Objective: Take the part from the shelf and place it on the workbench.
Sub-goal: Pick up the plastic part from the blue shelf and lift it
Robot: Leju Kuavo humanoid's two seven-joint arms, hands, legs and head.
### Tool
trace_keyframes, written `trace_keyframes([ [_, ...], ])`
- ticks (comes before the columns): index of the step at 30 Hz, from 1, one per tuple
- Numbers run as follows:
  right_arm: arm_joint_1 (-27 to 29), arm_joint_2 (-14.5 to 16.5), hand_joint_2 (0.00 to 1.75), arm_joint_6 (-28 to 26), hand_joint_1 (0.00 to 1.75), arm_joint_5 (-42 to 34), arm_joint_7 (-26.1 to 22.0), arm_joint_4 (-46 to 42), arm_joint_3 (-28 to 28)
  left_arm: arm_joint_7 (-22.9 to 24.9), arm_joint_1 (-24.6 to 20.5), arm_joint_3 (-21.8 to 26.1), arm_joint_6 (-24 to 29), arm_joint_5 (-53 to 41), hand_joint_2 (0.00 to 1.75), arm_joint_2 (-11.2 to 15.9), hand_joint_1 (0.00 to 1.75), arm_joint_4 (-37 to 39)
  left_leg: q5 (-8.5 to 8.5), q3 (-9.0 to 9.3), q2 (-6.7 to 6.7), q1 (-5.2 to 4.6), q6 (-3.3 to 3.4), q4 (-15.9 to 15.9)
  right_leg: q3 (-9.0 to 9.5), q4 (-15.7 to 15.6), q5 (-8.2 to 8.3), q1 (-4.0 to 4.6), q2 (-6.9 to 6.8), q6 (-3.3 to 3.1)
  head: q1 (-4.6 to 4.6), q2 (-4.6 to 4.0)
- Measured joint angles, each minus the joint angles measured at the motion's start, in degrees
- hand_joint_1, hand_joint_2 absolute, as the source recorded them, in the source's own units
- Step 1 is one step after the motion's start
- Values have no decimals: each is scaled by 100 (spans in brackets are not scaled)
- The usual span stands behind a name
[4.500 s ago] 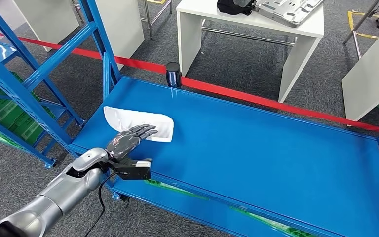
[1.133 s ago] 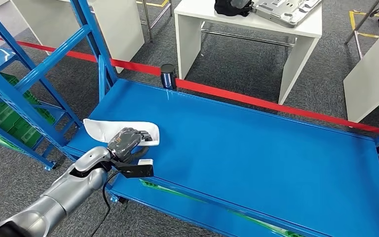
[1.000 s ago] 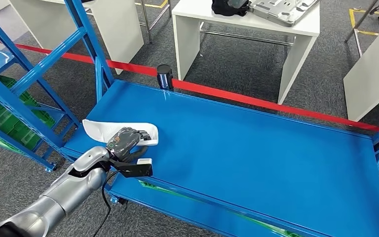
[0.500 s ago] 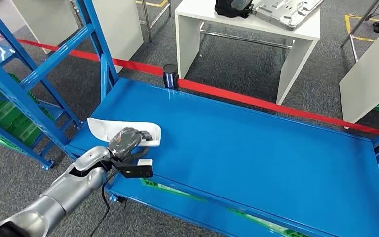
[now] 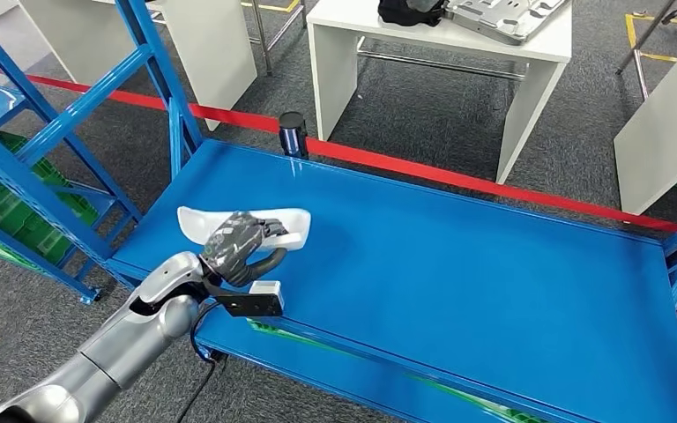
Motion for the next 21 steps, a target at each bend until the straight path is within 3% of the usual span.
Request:
trace_keyframes([
  [2,2,16,0,-3,0,1,-34,0,13,14,48,40,-58,29,175,-8,174,-460,-316,-353,0,17,-28,762,-5,0,-2,13,2,-18,-2,0],
  [3,3,28,0,-3,0,1,-42,0,20,41,81,61,-117,31,175,-15,174,-692,-350,-452,0,21,-28,962,-4,1,-3,20,6,-19,-2,0],
  [4,4,38,0,-3,0,1,-47,0,29,65,109,85,-172,29,175,-26,175,-918,-272,-444,0,22,-17,932,-2,1,-4,25,12,-19,-2,0],
  [5,3,50,0,-3,0,0,-51,0,37,79,126,110,-215,24,175,-39,175,-1134,-104,-327,-1,20,7,680,3,1,-4,30,20,-18,-3,0],
  [7,1,75,0,-2,0,-3,-59,-1,46,86,127,158,-266,-2,175,-63,174,-1500,253,69,-2,-1,87,-124,8,0,-4,53,34,-13,-1,0],
  [9,1,102,0,5,0,-11,-63,-1,50,83,119,193,-303,-38,175,-85,174,-1783,369,300,0,-40,152,-602,-7,-1,0,69,39,13,2,0],
  [13,7,138,0,21,0,-27,-73,-1,53,62,106,228,-367,-112,175,-122,174,-2179,425,387,14,-56,252,-788,-58,59,-38,56,31,116,5,0],
  [14,7,139,0,21,0,-31,-78,0,54,58,94,235,-379,-123,175,-135,173,-2247,462,419,19,-42,284,-844,-143,240,-132,62,28,108,10,0],
  [16,7,135,0,21,0,-34,-88,1,56,54,87,235,-398,-142,175,-160,171,-2337,497,439,24,-33,321,-886,-466,926,-438,68,25,71,19,0],
  [18,9,129,0,21,0,-34,-102,1,58,51,108,230,-405,-151,175,-169,171,-2384,497,432,24,-40,321,-882,-759,1540,-639,65,24,94,19,0],
  [19,12,126,0,21,0,-35,-109,1,58,44,115,227,-404,-152,175,-169,172,-2401,495,430,23,-40,318,-876,-778,1577,-620,60,24,134,19,0],
  [20,14,122,0,21,0,-36,-119,1,59,28,117,226,-400,-142,175,-170,174,-2422,490,430,18,-38,310,-864,-680,1375,-513,50,21,188,19,0],
  [21,15,119,0,21,0,-38,-128,1,59,0,116,224,-396,-108,175,-172,174,-2448,478,430,12,-35,293,-843,-481,974,-349,36,14,241,20,0],
])
